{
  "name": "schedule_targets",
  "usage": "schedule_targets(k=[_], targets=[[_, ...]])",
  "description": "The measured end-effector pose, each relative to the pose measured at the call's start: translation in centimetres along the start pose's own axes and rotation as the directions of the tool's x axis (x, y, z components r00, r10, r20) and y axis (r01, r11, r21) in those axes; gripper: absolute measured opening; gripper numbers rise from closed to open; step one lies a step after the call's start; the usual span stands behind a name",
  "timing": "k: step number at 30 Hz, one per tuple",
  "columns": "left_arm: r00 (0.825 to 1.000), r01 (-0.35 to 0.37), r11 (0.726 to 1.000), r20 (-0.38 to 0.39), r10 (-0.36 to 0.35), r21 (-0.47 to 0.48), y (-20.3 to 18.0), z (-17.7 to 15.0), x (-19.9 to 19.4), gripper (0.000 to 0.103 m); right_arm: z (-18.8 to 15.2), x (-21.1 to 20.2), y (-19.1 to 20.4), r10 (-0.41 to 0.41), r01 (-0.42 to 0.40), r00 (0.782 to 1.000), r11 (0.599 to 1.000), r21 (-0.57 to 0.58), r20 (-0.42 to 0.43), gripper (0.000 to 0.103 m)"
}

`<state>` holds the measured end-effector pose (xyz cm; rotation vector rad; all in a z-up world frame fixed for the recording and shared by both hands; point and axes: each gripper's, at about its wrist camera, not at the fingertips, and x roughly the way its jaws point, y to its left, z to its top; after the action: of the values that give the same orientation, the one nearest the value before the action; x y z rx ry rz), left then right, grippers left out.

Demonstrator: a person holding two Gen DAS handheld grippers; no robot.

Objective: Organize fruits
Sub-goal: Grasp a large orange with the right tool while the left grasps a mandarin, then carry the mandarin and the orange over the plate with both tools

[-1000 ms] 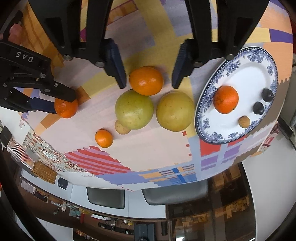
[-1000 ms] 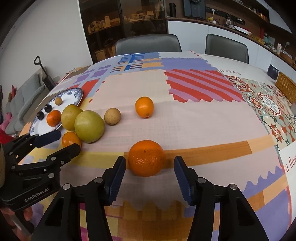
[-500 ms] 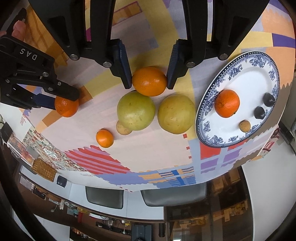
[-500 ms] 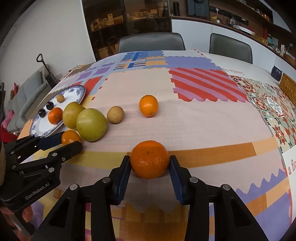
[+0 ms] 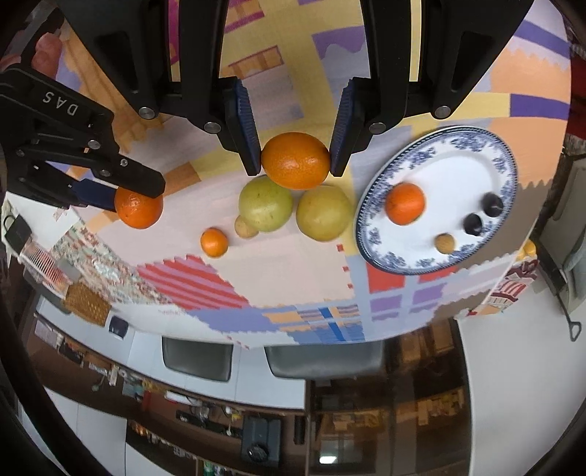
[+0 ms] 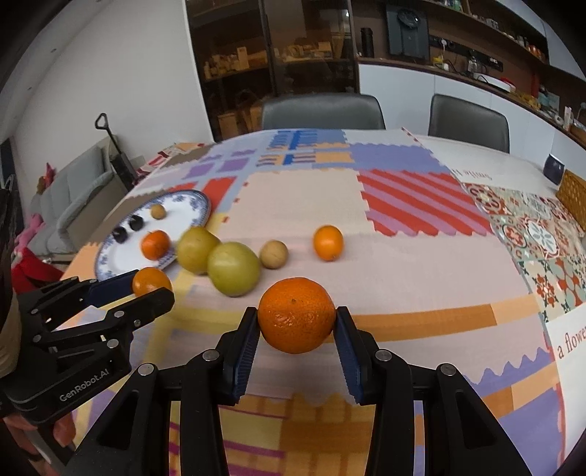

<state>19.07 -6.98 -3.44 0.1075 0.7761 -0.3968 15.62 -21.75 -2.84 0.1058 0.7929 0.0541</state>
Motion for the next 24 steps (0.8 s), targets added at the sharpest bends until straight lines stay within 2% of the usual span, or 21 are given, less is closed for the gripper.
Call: schedule_targets(k=[14,24], targets=[[0.994,-0.044,0.997,0.100,0.050,-0.063,2.2,0.2,-6.3,0.038,1.6,-4.3,3.9,0.078,-0.071,0.992,0.995,-0.070,0.095,0.043],[0.984,-0.099,0.990,0.141,0.112,-0.098,4.9,0.5,-8.9,0.038,3.4,-4.8,6.7,0.142,-0.130,0.983,0.986,-0.107,0.119,0.043]])
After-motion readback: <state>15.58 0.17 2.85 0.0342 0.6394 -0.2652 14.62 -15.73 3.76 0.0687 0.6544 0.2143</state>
